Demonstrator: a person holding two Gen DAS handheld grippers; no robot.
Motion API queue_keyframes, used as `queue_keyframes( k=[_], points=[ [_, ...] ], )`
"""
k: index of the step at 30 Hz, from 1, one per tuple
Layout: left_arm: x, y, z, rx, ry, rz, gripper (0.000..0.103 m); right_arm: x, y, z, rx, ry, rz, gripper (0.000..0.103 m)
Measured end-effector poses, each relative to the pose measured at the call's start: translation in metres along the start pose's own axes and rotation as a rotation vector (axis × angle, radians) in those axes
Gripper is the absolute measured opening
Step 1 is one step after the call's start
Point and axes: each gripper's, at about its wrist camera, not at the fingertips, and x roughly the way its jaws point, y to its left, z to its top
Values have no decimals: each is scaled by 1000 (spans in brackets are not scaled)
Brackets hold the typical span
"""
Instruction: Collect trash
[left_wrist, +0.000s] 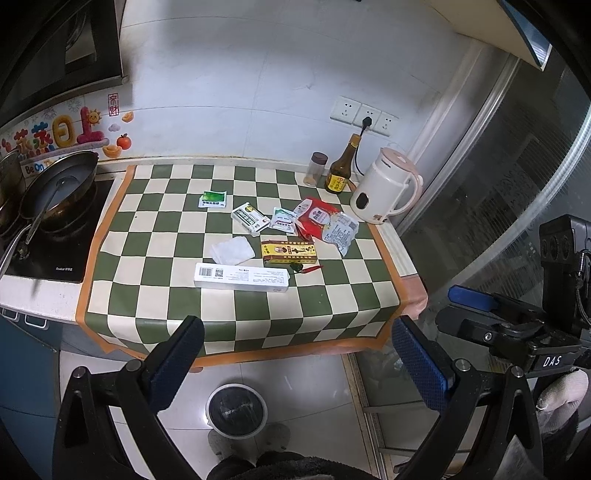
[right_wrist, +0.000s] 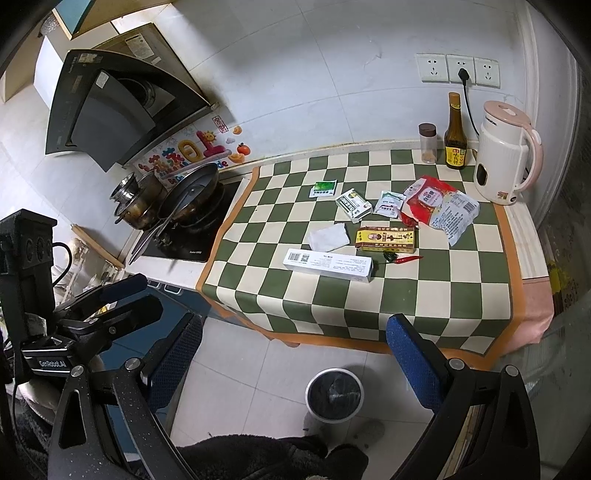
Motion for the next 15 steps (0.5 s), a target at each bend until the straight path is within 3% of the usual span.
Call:
queue_keyframes(
  k=[15],
  points=[
    [2, -7, -6, 1, 1, -2, 103, -4, -1, -9, 0, 7, 14, 101]
  ],
)
